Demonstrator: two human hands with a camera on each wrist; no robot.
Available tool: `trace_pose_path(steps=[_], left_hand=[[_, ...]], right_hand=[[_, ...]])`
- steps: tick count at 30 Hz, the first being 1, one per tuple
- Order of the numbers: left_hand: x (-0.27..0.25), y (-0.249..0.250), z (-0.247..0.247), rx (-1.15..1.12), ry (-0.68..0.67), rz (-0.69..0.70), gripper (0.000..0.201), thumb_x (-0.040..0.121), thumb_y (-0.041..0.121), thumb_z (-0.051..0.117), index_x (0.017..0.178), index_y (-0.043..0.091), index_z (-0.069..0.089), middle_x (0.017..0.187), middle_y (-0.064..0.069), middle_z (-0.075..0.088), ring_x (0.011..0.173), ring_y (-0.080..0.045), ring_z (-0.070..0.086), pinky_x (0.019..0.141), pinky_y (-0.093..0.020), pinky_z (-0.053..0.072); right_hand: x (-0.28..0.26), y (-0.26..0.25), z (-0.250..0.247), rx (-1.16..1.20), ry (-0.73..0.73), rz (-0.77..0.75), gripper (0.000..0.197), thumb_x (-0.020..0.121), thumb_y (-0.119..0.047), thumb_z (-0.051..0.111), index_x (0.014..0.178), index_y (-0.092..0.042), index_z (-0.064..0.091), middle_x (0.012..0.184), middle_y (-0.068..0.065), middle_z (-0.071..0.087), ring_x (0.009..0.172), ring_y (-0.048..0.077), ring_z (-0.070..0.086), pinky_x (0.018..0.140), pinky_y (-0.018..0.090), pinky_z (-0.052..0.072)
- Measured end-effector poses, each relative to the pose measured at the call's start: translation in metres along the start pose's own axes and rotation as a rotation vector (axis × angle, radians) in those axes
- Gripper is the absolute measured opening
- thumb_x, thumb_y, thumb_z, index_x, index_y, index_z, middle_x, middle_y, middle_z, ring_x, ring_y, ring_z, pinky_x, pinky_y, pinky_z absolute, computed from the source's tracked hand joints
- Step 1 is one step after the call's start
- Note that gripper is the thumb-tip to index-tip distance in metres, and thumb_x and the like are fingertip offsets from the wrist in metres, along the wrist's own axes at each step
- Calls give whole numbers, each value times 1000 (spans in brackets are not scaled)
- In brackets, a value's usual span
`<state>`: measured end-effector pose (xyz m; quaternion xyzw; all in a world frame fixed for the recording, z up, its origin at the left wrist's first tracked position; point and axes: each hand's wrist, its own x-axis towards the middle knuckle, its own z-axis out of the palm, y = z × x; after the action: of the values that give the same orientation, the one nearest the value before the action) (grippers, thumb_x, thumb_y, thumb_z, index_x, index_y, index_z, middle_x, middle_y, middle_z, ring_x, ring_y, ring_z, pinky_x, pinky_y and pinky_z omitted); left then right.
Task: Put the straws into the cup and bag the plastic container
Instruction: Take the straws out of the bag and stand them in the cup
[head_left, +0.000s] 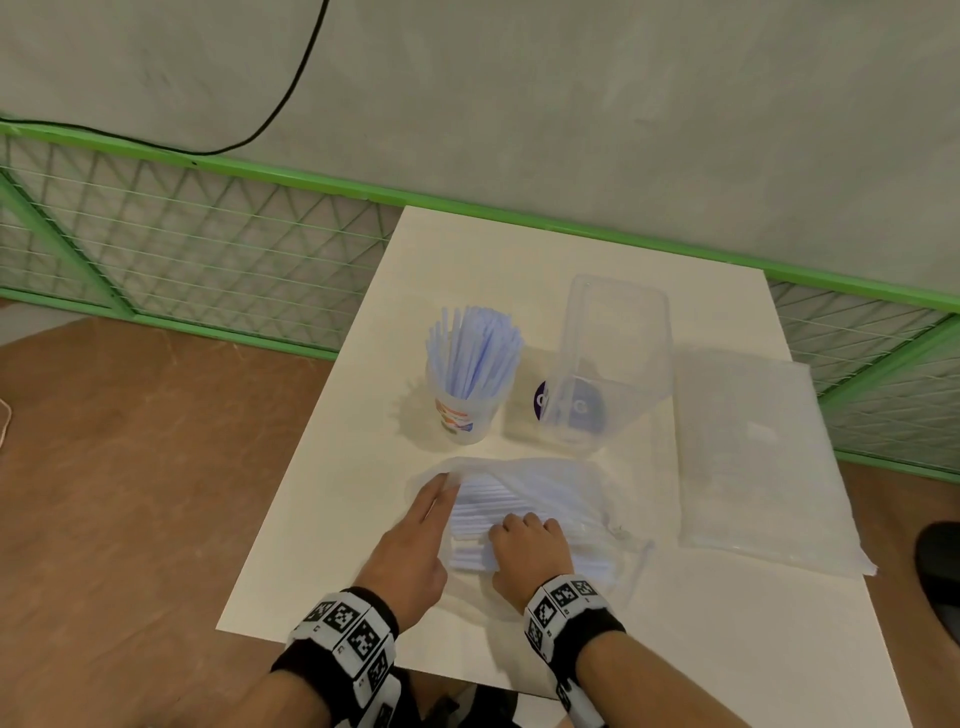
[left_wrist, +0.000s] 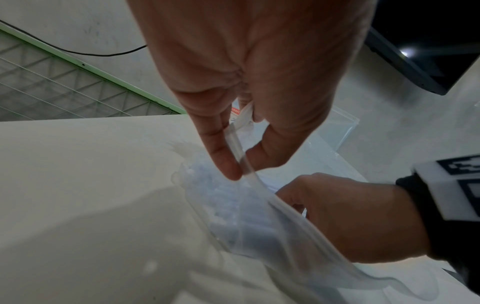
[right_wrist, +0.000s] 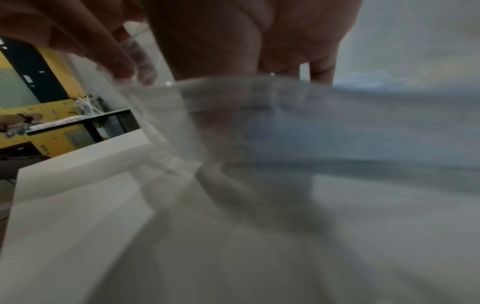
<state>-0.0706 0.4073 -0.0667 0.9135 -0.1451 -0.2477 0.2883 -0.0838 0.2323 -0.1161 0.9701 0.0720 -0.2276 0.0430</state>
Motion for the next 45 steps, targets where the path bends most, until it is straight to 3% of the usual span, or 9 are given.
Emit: trace_pose_path(steps=[9,17,24,30,35,38,41,43,45], left_hand=[[-1,1,-1,5,12,3,89,81,-3,49,152,33,11,158,22,-5,88,-20,62,80,-32,53],[1,2,-2,-3,7,-8,89,81,-2,49,153,33,10,158,23,-5,90,-20,62,83,-33,52],[4,1,-1,-3,19,0,90,81,-3,48,153,34,9,157,23,-4,91,-21,62,84,-35,52],[3,4,-3,15,27,-12,89,81,-2,49,153,32,8,157,23,-7,92,-20,63,82,-32,52],[2,4,-3,-4,51,-3,89,80,-3,49,153,32,10,157,23,-4,91,-20,62,81,-29,51],[2,3,-3,-14,68,5,89,80,-4,48,153,32,11,157,23,-3,94,-20,61,80,-25,49],[3,0,-3,-33,72,7,91,79,-5,48,153,32,10,157,22,0,93,-22,62,82,-30,51],[4,-1,-3,-38,75,9,93,78,-6,48,153,33,9,158,21,1,93,-23,62,82,-31,51],[5,-1,-2,-41,83,14,93,77,-6,49,153,32,9,158,21,1,94,-23,62,80,-29,50]], right_hand=[[-3,-2,5,41,72,-16,46,86,-5,47,130,-14,39,111,7,65,105,31,58,95,45,36],[-3,-2,5,71,74,-7,47,87,-8,48,132,-14,39,118,7,64,111,30,56,95,44,37],[1,-1,1,33,42,-4,38,91,-14,48,128,-13,50,129,9,55,123,31,47,102,44,35],[-2,-3,0,5,18,-40,37,90,-13,49,127,-15,50,125,8,59,117,31,51,101,44,33],[-5,0,-1,33,23,-61,36,92,-31,50,123,-13,52,124,8,56,118,29,50,101,42,36],[-12,10,-9,211,74,-6,34,90,-37,46,117,-17,48,112,4,63,104,27,59,87,37,42],[-22,21,-26,490,160,12,21,86,-37,54,101,-22,51,89,-1,65,84,25,62,67,32,42],[-32,22,-37,770,273,-16,22,86,-33,62,76,-18,50,65,-3,53,62,16,51,59,28,37],[-42,16,-49,1049,361,11,33,87,-25,67,66,-8,48,58,4,45,54,10,40,55,23,34]])
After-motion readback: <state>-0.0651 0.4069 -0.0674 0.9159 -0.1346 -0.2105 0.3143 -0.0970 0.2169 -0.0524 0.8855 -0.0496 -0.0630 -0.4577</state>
